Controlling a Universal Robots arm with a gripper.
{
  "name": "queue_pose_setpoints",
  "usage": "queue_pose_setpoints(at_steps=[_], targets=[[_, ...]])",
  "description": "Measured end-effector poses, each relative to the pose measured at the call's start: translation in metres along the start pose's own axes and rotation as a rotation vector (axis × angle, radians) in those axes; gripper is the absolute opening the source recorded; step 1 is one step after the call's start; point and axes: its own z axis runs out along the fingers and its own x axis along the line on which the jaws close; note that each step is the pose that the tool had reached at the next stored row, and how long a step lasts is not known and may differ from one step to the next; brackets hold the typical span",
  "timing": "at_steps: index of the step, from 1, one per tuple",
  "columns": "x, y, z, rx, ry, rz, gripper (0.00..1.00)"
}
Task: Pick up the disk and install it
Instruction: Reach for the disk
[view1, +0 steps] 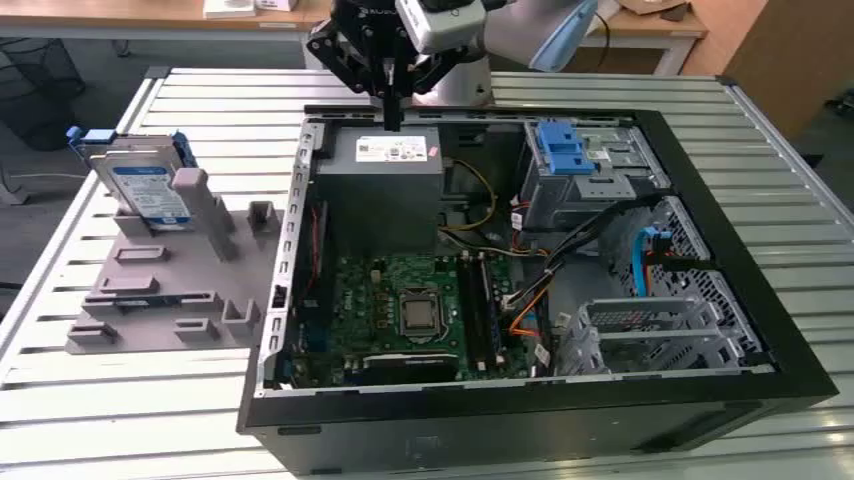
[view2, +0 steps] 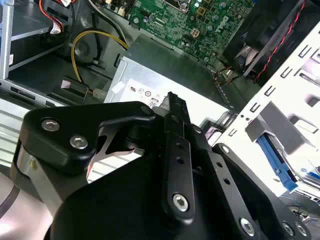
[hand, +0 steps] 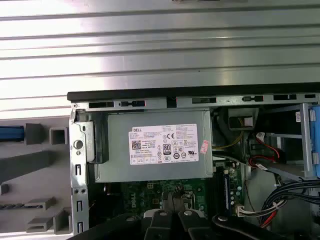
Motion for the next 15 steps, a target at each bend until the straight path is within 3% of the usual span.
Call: queue_pose_setpoints(at_steps=[15], targets=[[0.0052,0.0011,-0.0001,0.0001,0.0,0.0,0.11]])
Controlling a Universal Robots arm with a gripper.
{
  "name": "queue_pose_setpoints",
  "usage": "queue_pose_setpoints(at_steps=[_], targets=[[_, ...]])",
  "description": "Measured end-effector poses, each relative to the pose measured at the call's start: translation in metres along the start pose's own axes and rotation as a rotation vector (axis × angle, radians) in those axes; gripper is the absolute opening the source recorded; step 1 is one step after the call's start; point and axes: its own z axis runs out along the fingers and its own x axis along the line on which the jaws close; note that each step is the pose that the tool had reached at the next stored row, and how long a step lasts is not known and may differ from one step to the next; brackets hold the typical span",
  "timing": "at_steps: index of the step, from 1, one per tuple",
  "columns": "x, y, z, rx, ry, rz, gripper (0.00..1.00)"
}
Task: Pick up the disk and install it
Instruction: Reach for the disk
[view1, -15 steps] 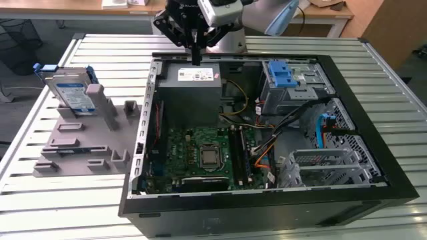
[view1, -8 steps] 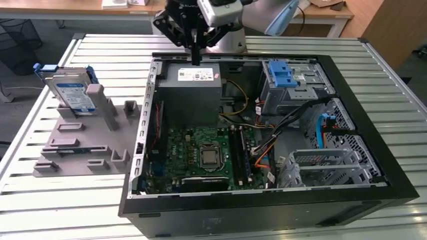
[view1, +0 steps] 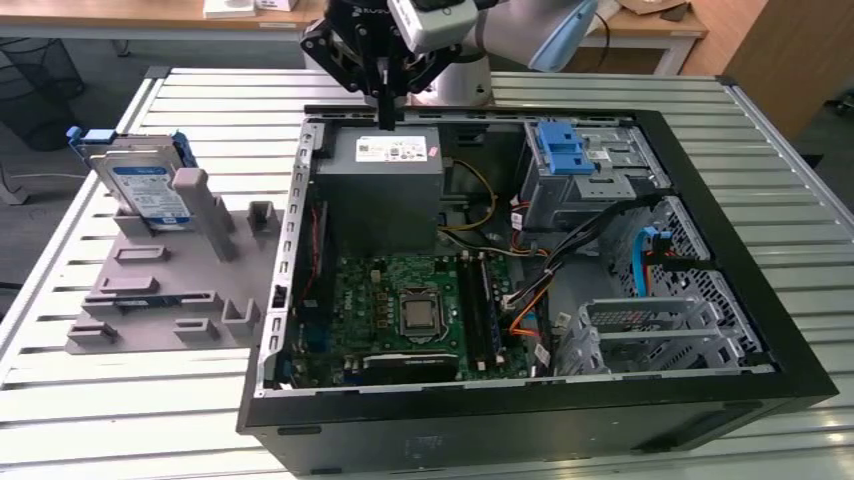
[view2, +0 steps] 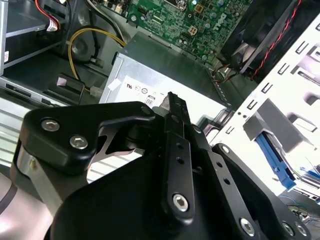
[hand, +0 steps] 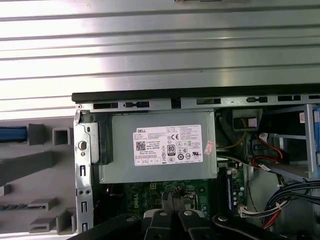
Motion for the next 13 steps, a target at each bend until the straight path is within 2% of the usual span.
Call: queue_pose_setpoints(at_steps=[3,5,13], targets=[[0.0004,0.0001,0.0001,-0.0001,-0.0001,0.0,0.11],[0.0134,-0.001,0.0043,0.0,0.0,0.0,0.11],[0.0149,-0.0011,0.005,-0.0002,-0.0001,0.0,0.11]])
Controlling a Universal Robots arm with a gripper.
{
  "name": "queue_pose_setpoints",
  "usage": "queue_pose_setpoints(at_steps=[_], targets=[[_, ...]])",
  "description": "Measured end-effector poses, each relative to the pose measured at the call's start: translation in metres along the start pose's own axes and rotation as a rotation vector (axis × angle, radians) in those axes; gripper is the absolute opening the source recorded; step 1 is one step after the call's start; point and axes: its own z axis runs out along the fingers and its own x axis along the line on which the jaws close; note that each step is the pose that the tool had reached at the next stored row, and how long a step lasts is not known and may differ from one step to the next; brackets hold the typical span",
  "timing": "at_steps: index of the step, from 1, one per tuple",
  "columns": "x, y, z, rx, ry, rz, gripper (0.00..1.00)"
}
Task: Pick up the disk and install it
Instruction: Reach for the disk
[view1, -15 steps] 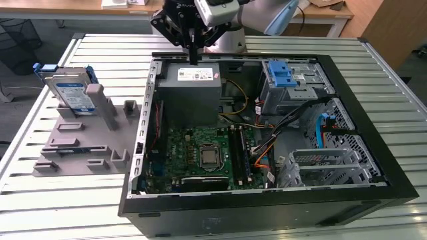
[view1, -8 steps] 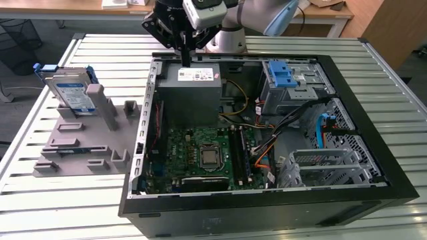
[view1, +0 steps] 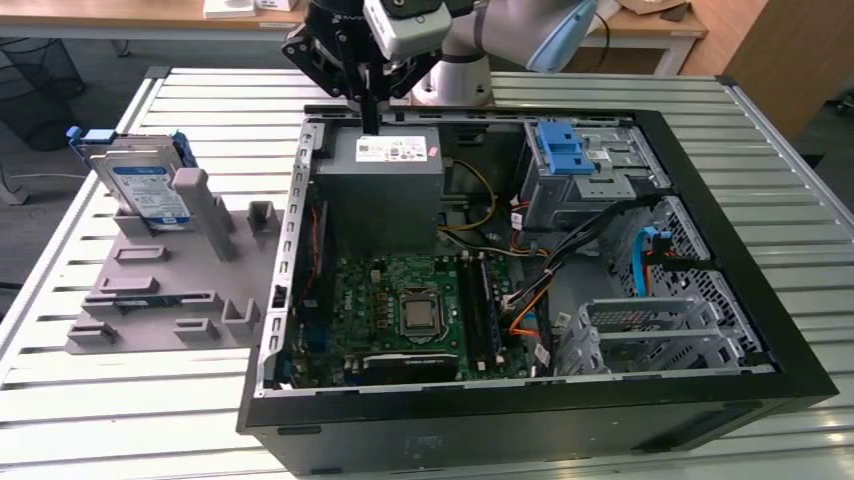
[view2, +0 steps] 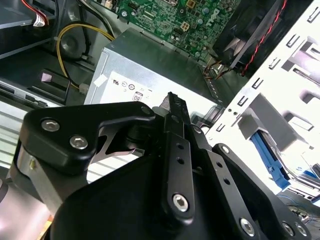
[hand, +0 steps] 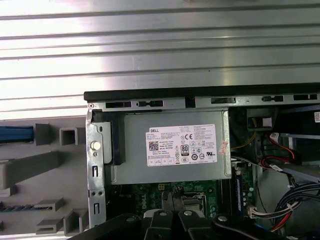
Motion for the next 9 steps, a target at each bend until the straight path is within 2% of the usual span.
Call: queue_pose_setpoints(at_steps=[9], targets=[[0.0092,0.0004,0.0005,0.0002,0.0006,0.0,0.11]])
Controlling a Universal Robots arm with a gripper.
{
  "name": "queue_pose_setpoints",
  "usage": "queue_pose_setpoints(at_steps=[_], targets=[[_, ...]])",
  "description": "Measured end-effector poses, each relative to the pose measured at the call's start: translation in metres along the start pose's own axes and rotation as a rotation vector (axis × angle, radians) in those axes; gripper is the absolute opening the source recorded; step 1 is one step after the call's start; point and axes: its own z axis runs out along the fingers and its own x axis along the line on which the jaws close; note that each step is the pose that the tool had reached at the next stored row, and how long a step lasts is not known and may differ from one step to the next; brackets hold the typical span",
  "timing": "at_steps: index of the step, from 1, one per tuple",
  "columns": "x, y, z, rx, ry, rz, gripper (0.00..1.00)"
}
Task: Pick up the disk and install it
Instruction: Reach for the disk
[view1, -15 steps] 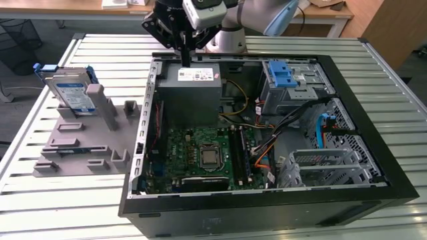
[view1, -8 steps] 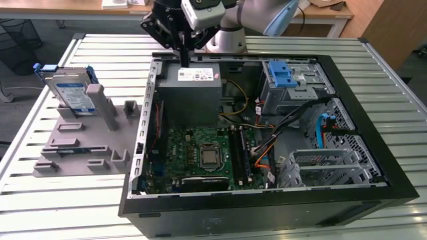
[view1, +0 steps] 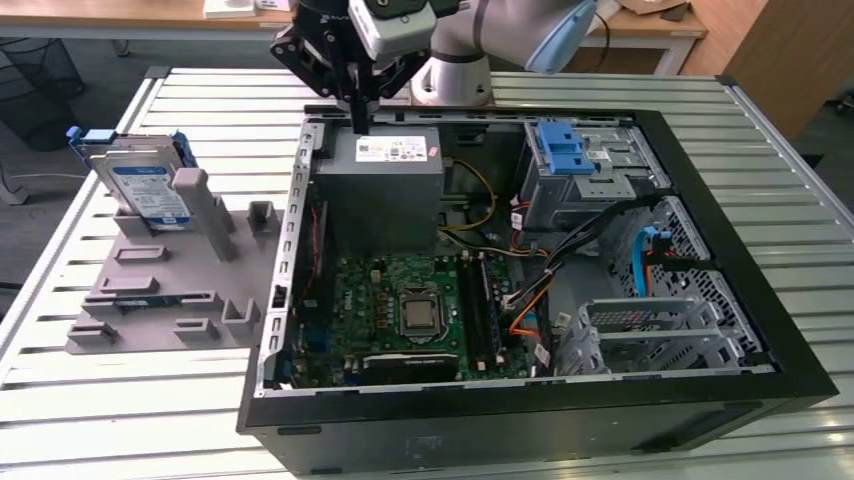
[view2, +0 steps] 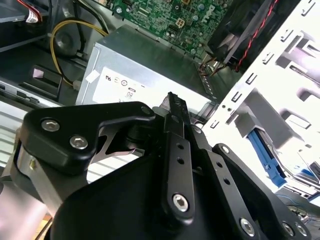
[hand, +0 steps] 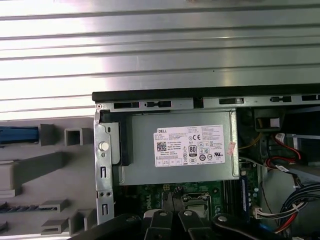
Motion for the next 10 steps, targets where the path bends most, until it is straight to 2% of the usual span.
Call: queue_pose_setpoints(at_steps=[10], targets=[[0.008,-0.0004,0.0011,0.0003,0.0033,0.0,0.11]])
